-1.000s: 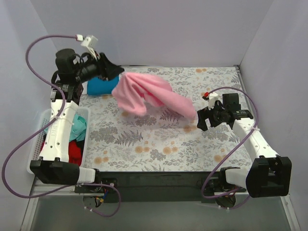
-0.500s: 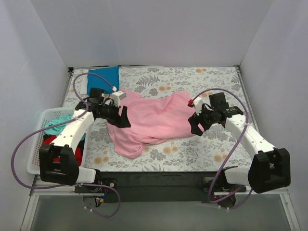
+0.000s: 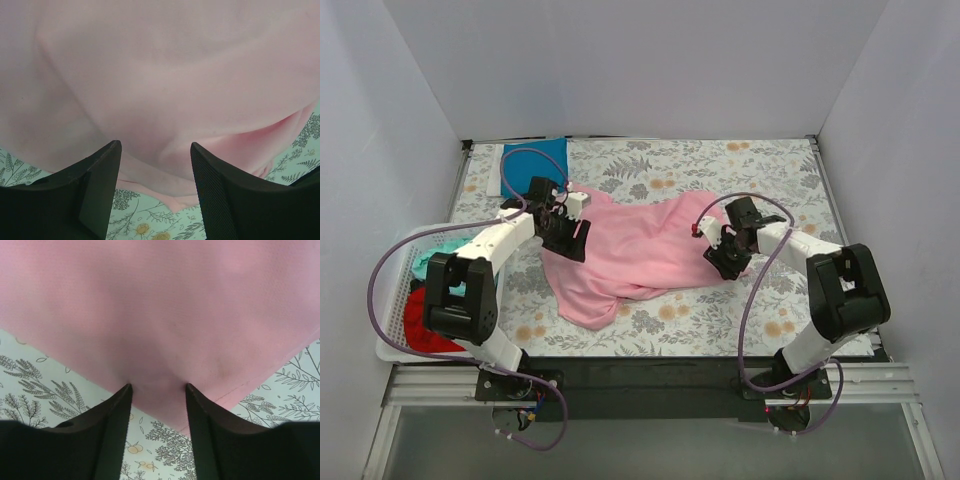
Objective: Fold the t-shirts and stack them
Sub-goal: Flatten the tshirt out
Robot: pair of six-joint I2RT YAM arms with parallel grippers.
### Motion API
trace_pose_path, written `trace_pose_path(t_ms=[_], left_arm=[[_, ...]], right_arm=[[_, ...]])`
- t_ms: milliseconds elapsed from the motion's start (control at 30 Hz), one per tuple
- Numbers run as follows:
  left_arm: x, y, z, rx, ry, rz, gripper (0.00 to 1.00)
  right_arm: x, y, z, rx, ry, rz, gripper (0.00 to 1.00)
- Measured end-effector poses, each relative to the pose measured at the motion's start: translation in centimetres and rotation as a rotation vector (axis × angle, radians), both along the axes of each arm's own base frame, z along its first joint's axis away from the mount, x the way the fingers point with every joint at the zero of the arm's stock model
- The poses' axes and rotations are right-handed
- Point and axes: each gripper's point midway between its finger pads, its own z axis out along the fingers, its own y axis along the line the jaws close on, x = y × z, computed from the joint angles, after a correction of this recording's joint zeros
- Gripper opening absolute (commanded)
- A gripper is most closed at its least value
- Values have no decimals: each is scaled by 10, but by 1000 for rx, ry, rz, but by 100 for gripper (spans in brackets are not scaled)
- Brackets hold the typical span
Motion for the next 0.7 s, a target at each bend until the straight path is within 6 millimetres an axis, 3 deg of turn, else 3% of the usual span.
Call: trace_pose_path(t_ms=[133,200,267,367,467,567,600,700], left_arm=[[2,0,-2,3,19,9,57],[1,2,0,3,24,15,58],[3,3,4,2,21,18,58],[20,3,20,-8,-13,28,58],[63,-1,43,-37,-97,47,59],[114,-8,56,-62,-169,69,59],[138,-11,56,-66,-194,86,59],[187,-11,49,-71,-218,137,56]], right_arm=[[-28,-4,0,-40,0,113,47],[-56,-12,1,-68,38,189,47],[-91,-21,7,-84,102,270,54],[-104,-22,32,-35,109,312,66],[-69,-15,72,63,48,256,66],[2,-15,109,144,-48,146,64],[31,-19,115,166,-73,94,64],[83,-31,114,199,-95,-8,63]])
